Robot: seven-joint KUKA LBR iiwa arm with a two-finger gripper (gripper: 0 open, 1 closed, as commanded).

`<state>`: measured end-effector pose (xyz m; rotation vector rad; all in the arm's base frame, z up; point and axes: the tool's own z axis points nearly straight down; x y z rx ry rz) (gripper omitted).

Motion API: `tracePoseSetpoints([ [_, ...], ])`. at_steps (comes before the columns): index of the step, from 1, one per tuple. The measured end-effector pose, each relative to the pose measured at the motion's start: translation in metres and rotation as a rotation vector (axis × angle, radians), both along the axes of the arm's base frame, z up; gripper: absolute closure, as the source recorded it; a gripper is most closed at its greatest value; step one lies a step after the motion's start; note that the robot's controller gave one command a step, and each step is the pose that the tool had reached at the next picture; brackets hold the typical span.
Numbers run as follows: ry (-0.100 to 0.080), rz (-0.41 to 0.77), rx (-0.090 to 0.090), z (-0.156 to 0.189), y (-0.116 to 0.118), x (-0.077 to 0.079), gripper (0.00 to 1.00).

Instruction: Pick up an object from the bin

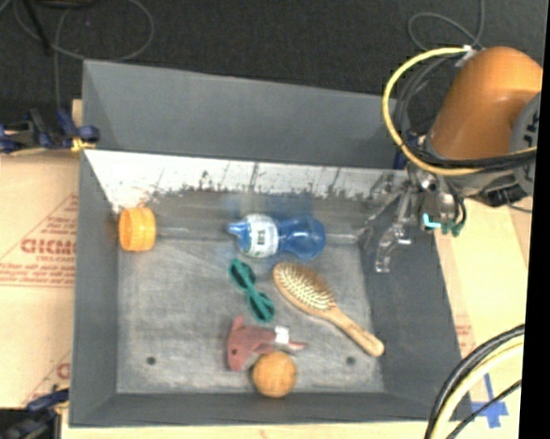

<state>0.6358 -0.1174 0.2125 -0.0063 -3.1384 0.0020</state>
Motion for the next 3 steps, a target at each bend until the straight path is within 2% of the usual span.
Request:
tracePoseSetpoints([
  [1, -0.008, 0.002, -0.001, 0.005, 0.0, 0.001, 0.0],
  [2, -0.014, -0.006, -0.002, -0.042, 0.009, -0.018, 0.0],
  [3, -0.009, 0.014, -0.001, -0.099, 0.024, -0.019, 0.0],
])
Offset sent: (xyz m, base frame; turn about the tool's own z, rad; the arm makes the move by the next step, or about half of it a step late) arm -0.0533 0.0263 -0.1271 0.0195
